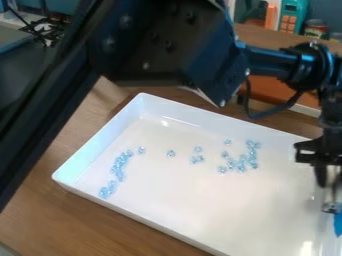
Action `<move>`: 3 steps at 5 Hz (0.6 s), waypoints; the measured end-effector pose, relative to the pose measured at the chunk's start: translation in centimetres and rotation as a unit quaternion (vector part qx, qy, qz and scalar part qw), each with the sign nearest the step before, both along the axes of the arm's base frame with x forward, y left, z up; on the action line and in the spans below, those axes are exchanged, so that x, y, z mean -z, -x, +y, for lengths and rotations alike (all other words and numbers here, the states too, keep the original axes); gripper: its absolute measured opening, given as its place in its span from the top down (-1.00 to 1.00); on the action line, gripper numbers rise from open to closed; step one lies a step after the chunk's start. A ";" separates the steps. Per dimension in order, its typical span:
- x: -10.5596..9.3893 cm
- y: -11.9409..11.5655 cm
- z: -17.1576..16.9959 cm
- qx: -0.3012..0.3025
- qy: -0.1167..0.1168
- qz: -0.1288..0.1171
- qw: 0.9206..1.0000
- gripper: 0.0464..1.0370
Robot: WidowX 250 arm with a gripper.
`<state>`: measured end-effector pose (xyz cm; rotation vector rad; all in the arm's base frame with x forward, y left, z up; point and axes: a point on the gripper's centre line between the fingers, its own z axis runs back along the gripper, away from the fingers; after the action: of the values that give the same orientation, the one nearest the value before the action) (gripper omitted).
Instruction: Sweep into pile
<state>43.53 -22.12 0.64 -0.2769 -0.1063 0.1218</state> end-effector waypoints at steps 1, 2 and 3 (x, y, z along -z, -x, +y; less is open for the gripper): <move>0.2 0.1 -0.1 0.000 -0.001 -0.001 1.000 0.33; 0.2 0.1 0.1 -0.003 -0.004 -0.001 1.000 0.33; 0.6 0.0 0.9 -0.012 -0.006 0.007 1.000 0.33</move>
<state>43.50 -21.18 0.03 -0.2628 -0.0965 0.1474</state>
